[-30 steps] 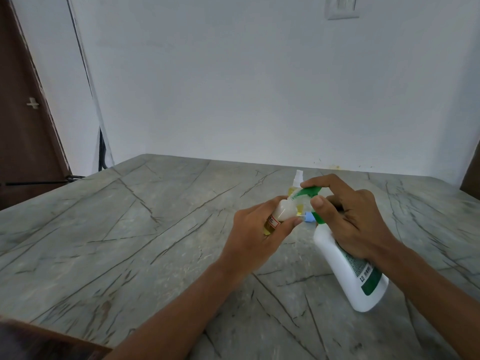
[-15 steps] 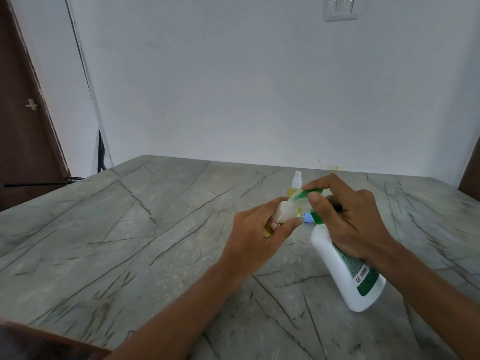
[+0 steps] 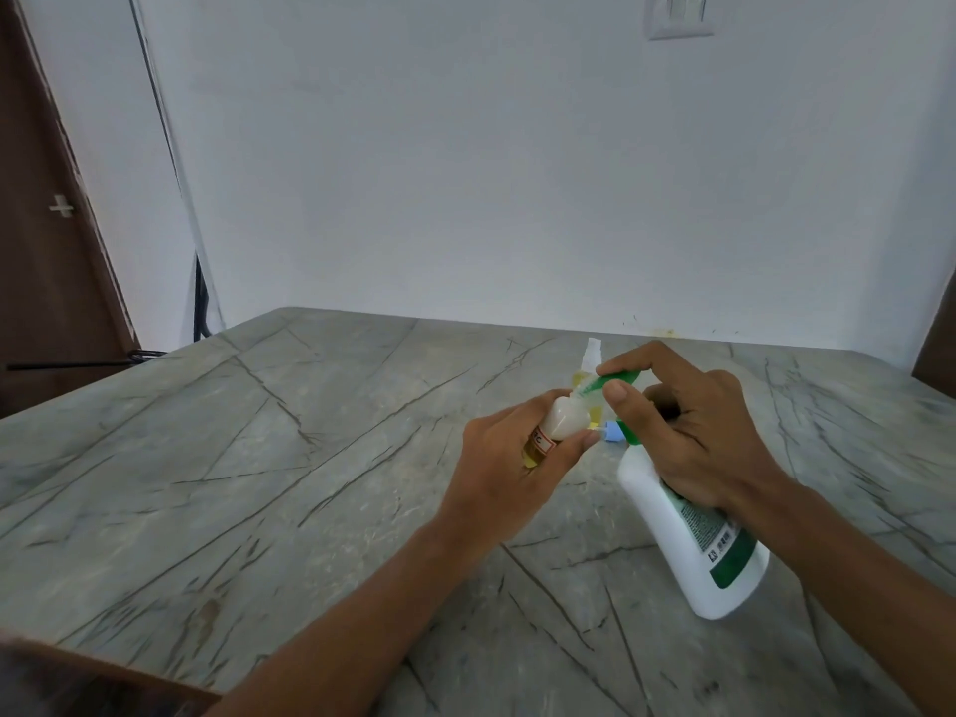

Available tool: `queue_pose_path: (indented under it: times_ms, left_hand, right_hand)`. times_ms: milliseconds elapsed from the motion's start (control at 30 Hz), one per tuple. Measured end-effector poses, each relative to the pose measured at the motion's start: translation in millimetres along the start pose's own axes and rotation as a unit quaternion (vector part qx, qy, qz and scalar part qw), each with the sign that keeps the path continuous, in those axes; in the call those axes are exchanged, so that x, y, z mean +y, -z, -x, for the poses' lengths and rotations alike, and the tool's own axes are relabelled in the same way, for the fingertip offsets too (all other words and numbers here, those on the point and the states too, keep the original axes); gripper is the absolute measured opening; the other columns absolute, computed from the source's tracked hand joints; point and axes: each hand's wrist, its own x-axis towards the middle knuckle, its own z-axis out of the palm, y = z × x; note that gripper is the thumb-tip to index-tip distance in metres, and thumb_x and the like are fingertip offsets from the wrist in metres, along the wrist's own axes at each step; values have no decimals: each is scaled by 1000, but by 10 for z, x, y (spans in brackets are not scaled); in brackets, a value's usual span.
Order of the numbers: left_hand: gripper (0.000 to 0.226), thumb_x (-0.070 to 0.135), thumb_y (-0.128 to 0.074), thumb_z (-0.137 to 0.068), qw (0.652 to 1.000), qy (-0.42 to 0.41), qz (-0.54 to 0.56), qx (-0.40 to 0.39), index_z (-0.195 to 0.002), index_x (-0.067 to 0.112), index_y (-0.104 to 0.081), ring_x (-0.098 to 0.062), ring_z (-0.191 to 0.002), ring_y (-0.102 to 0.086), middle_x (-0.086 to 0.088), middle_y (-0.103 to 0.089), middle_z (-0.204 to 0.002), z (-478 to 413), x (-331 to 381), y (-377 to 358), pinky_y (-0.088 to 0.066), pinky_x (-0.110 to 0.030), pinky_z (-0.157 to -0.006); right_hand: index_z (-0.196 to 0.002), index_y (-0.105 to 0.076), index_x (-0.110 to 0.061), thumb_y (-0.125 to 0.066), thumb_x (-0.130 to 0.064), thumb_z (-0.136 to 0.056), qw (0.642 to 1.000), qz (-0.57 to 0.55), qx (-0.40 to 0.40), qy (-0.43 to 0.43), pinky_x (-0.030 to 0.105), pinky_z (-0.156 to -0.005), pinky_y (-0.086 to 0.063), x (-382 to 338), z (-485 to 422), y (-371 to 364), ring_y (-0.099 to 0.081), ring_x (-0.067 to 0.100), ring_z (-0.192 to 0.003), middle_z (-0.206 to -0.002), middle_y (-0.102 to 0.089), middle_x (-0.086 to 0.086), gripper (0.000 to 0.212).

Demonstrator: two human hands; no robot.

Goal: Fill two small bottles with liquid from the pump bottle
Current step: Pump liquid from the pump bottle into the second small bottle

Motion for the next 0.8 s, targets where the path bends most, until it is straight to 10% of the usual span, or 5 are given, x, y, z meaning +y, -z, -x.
queue_pose_path:
  times_ms: [367, 800]
  left_hand:
    - [45, 41, -64, -86, 999, -5, -15, -37, -118, 8, -64, -4, -65, -58, 4, -69, -87, 0, -32, -1, -44, -5, -59]
    - [46, 41, -65, -86, 1000, -8, -10, -23, -116, 7, -65, -2, -66, -57, 2, -70, -88, 6, -13, 2, -41, -1, -60]
  right_hand:
    - [-102, -59, -32, -32, -64, -95, 1000, 9, -11, 11, 7, -44, -35, 34, 34, 45, -55, 10, -47, -45, -54, -4, 42]
    - [-98, -60, -30, -41, -62, -92, 1000, 16, -3, 5, 16, -39, -36, 25, 3, 34, -51, 14, -41, -42, -51, -3, 38]
